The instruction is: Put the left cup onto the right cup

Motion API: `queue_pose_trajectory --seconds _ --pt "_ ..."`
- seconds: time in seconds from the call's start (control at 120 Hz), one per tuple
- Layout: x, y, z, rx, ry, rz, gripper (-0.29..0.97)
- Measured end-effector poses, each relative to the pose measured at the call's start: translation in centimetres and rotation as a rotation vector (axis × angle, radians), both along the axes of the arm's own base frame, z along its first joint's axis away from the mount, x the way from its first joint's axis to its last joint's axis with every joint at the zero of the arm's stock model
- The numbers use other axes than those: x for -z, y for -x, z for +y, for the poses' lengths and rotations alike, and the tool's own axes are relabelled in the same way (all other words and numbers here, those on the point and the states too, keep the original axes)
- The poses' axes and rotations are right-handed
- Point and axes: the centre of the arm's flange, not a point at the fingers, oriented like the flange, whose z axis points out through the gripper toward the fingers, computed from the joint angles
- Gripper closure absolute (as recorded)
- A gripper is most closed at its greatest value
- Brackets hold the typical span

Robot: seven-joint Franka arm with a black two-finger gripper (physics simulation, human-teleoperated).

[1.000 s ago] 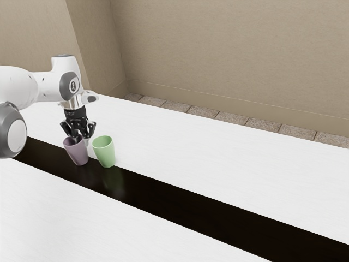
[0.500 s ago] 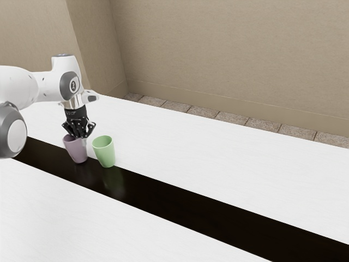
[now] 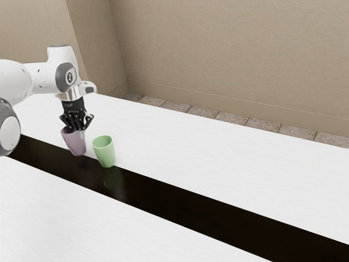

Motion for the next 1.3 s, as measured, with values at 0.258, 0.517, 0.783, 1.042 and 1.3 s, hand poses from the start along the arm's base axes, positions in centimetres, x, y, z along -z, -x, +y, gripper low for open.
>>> queue_pose_trajectory --seconds 0.258,0.517,0.783,1.042,1.3 --pt "-2.2 0.4 -1.1 0.017 -0.016 0.002 0.79" --pt "-4.3 0.5 -2.5 0.040 -0.030 0.005 0.79" --pt "-7.1 0.4 -5.4 0.083 -0.056 0.012 0.79" --pt "-10.0 0.6 -8.3 0.128 -0.084 0.017 0.79" --pt "-12.6 1.0 -11.2 0.167 -0.113 0.025 0.79"
